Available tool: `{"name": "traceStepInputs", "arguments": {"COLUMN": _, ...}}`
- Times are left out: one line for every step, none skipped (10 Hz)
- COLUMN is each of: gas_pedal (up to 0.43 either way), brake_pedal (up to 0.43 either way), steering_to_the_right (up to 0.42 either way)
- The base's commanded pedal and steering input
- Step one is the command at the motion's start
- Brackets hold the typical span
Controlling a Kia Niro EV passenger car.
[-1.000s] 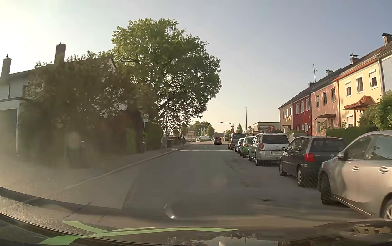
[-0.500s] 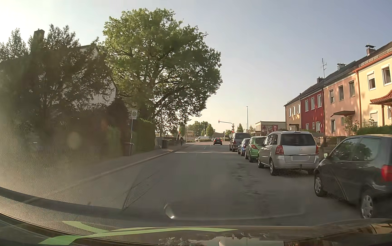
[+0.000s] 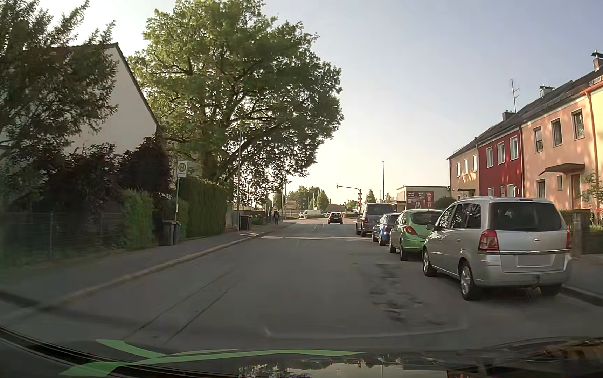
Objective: Follow the waypoints while adhering to traffic rules and regulations
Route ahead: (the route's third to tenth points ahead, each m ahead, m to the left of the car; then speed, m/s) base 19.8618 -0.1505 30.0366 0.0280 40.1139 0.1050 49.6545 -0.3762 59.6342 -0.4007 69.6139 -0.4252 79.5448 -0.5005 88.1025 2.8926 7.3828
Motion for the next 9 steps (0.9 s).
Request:
{"name": "traceStepInputs", "arguments": {"gas_pedal": 0.039, "brake_pedal": 0.0, "steering_to_the_right": -0.001}}
{"name": "traceStepInputs", "arguments": {"gas_pedal": 0.039, "brake_pedal": 0.0, "steering_to_the_right": -0.001}}
{"name": "traceStepInputs", "arguments": {"gas_pedal": 0.039, "brake_pedal": 0.0, "steering_to_the_right": -0.001}}
{"name": "traceStepInputs", "arguments": {"gas_pedal": 0.039, "brake_pedal": 0.0, "steering_to_the_right": -0.001}}
{"name": "traceStepInputs", "arguments": {"gas_pedal": 0.039, "brake_pedal": 0.0, "steering_to_the_right": -0.001}}
{"name": "traceStepInputs", "arguments": {"gas_pedal": 0.039, "brake_pedal": 0.0, "steering_to_the_right": -0.001}}
{"name": "traceStepInputs", "arguments": {"gas_pedal": 0.039, "brake_pedal": 0.0, "steering_to_the_right": -0.001}}
{"name": "traceStepInputs", "arguments": {"gas_pedal": 0.039, "brake_pedal": 0.0, "steering_to_the_right": 0.0}}
{"name": "traceStepInputs", "arguments": {"gas_pedal": 0.039, "brake_pedal": 0.0, "steering_to_the_right": 0.0}}
